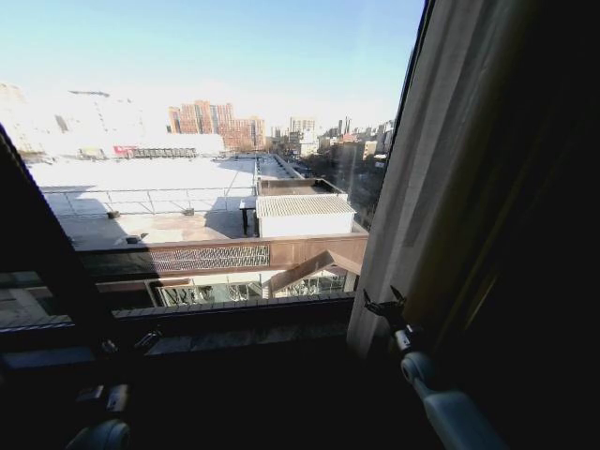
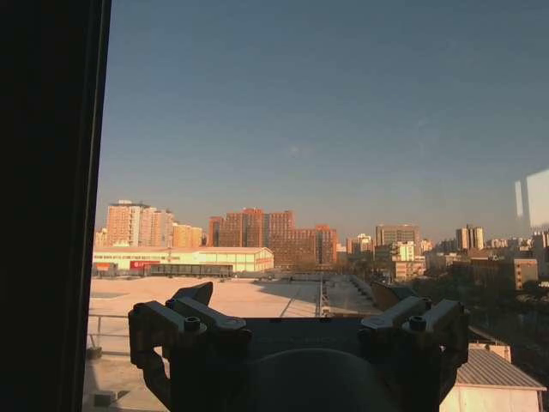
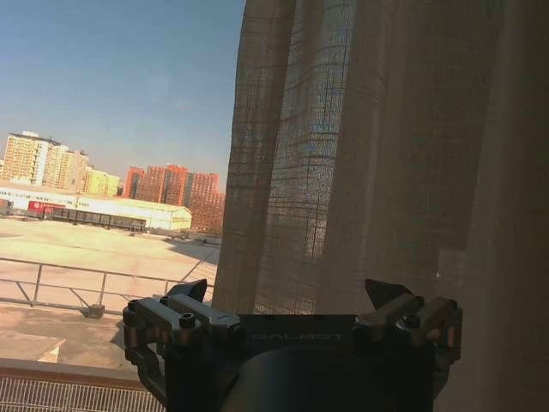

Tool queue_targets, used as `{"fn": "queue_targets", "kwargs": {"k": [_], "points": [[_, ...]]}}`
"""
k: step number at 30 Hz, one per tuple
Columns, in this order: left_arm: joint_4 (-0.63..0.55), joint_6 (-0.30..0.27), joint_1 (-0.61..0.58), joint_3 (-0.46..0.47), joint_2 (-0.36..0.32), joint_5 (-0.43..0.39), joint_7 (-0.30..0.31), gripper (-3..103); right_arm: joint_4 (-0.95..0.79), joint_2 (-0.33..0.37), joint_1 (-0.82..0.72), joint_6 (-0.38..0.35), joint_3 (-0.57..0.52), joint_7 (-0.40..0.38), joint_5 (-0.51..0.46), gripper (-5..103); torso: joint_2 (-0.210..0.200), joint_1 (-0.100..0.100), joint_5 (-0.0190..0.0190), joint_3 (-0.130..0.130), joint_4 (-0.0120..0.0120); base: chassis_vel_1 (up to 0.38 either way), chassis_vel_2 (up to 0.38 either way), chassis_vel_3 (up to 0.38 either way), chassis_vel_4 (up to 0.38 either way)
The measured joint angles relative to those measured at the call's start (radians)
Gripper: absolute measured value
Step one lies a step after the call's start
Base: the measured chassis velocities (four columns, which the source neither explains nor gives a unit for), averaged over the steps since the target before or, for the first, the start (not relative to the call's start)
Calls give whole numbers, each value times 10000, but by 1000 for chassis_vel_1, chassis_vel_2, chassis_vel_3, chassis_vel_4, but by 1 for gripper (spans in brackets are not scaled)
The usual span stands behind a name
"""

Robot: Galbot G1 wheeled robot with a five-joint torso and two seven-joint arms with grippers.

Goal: Open the curtains by pulling them apart, changing their state from closed to fully open.

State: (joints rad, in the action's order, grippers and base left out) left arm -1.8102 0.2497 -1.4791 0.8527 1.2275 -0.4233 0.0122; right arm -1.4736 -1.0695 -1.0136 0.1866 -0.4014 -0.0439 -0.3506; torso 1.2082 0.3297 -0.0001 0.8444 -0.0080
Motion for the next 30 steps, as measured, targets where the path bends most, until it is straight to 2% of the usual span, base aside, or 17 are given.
{"fn": "queue_targets", "kwargs": {"k": [8, 11, 16, 17, 19, 21, 22, 24, 25, 26, 28, 30], "points": [[0, 0, 1, 0, 1, 0, 0, 100, 972, -275, 922, 10, 453, -7, 65, 100, 0, 0, 2, 0, 0, 0, 0, 0, 0], [0, 0, 0, 0, 0, 0, 0, 100, 1727, -521, 1786, 52, 981, 9, 218, 100, 0, 0, 2, 0, 1, 0, 0, 0, 0], [0, 0, 0, 0, 0, 0, 0, 100, 2309, -794, 2482, 150, 1277, 173, 310, 100, 0, 0, 0, 0, 3, 0, 0, 0, 0], [0, 0, 0, 0, 0, 0, 0, 100, 2473, -872, 2626, 223, 1332, 274, 319, 96, -1, 1, 0, 0, 3, 0, 0, 0, 0], [0, 0, 0, 0, 0, 0, 0, 100, 2520, -897, 2662, 251, 1349, 303, 319, 96, -1, 0, 0, 0, 3, 0, 0, 0, 0], [0, 0, 0, 0, 0, 0, 0, 100, 2590, -941, 2705, 294, 1380, 336, 318, 86, 0, 0, 0, 0, 1, 0, 0, 0, 0], [0, 0, 0, 0, 0, 0, 0, 100, 2590, -941, 2705, 294, 1380, 336, 318, 86, 0, 0, 0, 0, 1, 0, 0, 0, 0], [0, 0, 0, 0, 0, 0, 0, 100, 2602, -956, 2712, 316, 1389, 342, 317, 76, 0, 0, 1, 0, 1, 0, 0, 0, 0], [0, 0, 0, 0, 0, 0, 0, 100, 2599, -959, 2704, 323, 1389, 343, 317, 76, 0, 0, 0, 0, 0, 0, 0, 0, 0], [0, 0, 0, 0, 0, 0, 0, 100, 2585, -961, 2677, 328, 1389, 343, 316, 65, -1, 0, 1, 0, 1, 0, 0, 0, 0], [0, 0, 0, 0, 1, 0, 0, 100, 2564, -962, 2645, 331, 1388, 343, 319, 65, -1, 0, 1, 0, 0, 0, 0, 0, 0], [0, 0, 0, 0, 0, 0, 0, 100, 2536, -968, 2583, 344, 1370, 343, 360, 54, -1, 0, 0, 0, 0, 0, 0, 0, 0]]}}
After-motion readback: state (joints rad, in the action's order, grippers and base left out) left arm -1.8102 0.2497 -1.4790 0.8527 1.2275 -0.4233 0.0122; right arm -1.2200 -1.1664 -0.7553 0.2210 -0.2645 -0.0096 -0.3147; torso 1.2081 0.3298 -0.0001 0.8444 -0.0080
